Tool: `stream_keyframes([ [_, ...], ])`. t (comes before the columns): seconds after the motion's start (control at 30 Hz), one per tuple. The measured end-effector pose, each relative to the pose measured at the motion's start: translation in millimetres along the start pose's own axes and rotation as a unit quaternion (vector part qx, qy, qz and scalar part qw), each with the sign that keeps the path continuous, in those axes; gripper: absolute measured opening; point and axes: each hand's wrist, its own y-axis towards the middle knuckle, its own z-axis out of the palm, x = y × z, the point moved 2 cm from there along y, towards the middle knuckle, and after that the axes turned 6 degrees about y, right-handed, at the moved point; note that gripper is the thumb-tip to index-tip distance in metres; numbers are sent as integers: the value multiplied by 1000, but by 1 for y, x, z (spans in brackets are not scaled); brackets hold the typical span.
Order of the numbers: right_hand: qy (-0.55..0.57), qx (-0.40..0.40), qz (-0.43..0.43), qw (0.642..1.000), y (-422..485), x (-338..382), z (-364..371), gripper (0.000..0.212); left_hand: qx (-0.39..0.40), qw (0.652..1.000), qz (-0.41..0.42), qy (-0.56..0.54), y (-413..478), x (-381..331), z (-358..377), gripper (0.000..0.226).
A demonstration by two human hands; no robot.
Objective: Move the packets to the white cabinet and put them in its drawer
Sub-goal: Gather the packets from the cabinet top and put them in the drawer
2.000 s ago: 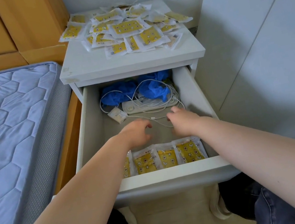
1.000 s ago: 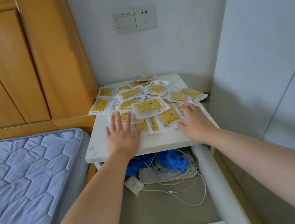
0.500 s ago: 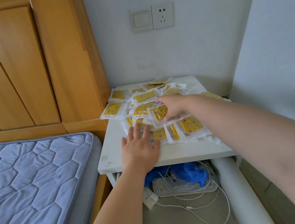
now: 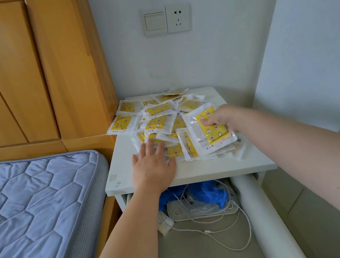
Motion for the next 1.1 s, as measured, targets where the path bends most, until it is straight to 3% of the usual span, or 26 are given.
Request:
stream_keyframes([
  [0.13,-112,-33,15,993,-18,-9,16,65,1,1000,-3,-3,-1,-1,-2,58],
  [0.27,-155,-98,19,983,-20,-13,32,70,5,1000,-3,-5,-1,-1,-2,58],
  [0.47,-187,-128,14,974,-14,-15,37,64,-1,1000,-6,-1,0,0,-1,57],
  [0.6,-60,-158,3,986,-18,-16,32,97,-5,1000,-7,-2,0,-1,-1,57],
  [0.8,-21,-117,34,992,-26,-18,21,59,-9,1000,-7,0,0,0,-1,57],
  [0.9,14,-112,5,994,-28,-13,19,62,-12,1000,-5,-2,0,0,-2,56],
  [1.0,165,-109,-40,979,-26,-11,18,76,-14,1000,-7,-5,-1,0,-2,55],
  [1.1,307,-109,-58,944,-26,-12,23,81,-15,1000,-10,-8,-1,0,-1,56],
])
